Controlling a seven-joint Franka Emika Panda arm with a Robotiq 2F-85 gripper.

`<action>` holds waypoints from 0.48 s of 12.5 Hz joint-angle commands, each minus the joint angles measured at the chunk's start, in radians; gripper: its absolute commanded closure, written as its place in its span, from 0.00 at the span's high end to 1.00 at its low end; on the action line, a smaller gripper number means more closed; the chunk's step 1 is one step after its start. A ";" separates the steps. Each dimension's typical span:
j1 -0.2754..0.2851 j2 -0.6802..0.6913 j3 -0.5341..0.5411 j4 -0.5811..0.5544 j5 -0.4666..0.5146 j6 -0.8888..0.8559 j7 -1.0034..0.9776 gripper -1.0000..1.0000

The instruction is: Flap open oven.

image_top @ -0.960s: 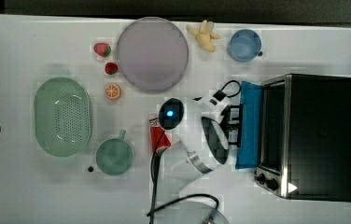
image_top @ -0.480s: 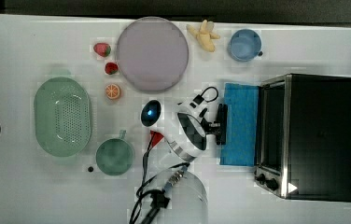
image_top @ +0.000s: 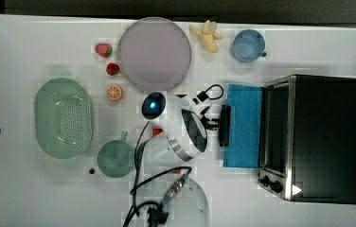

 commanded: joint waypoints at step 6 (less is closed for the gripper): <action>-0.027 -0.447 -0.040 0.180 0.571 -0.375 0.107 0.18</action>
